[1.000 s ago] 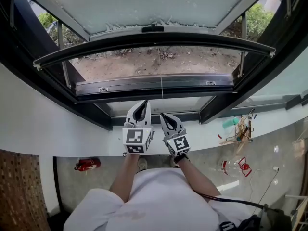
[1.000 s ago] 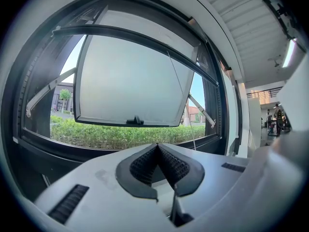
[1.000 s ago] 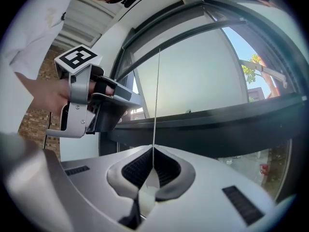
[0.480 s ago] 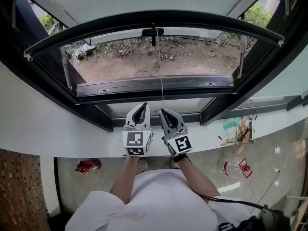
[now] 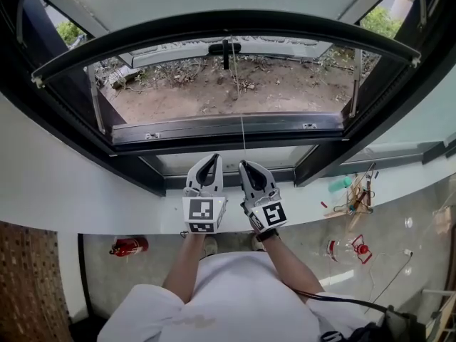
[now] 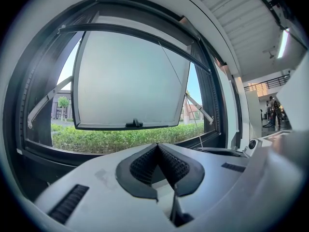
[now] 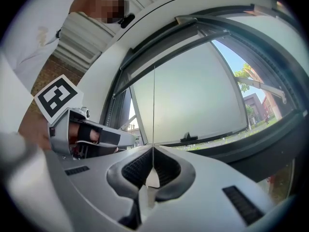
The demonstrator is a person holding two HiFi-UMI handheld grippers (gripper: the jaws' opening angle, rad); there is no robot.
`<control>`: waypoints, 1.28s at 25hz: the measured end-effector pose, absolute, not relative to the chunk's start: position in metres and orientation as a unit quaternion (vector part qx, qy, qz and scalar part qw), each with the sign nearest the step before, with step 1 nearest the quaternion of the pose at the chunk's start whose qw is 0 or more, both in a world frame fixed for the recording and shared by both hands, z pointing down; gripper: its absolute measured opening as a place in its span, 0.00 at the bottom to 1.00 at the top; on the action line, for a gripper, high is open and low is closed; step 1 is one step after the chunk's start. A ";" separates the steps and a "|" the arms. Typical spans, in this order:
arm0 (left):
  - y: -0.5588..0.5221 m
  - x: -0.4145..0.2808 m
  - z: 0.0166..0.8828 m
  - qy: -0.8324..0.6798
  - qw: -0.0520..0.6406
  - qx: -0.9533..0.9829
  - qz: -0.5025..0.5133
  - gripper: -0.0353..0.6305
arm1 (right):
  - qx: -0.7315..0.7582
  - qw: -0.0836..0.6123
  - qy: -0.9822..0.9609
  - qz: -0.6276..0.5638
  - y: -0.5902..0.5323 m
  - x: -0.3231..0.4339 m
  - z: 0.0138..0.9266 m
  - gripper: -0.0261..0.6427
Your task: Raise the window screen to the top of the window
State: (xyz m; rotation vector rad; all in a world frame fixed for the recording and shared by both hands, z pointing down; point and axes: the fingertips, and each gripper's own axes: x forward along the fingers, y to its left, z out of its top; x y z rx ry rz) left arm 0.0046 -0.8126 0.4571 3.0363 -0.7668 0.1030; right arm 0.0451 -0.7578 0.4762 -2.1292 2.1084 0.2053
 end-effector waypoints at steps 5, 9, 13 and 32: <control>-0.809 0.008 0.454 -0.239 0.005 0.971 0.030 0.06 | -0.704 0.078 0.701 0.081 -0.754 0.043 0.462 0.04; -0.805 0.011 0.449 -0.234 0.008 0.972 0.024 0.06 | -0.709 0.075 0.694 0.101 -0.747 0.051 0.448 0.04; -0.804 0.012 0.443 -0.228 0.012 0.973 0.018 0.06 | -0.721 0.082 0.679 0.114 -0.740 0.067 0.435 0.04; -0.797 0.014 0.391 -0.209 0.014 0.977 -0.030 0.06 | -0.704 0.112 0.687 0.144 -0.747 0.055 0.395 0.04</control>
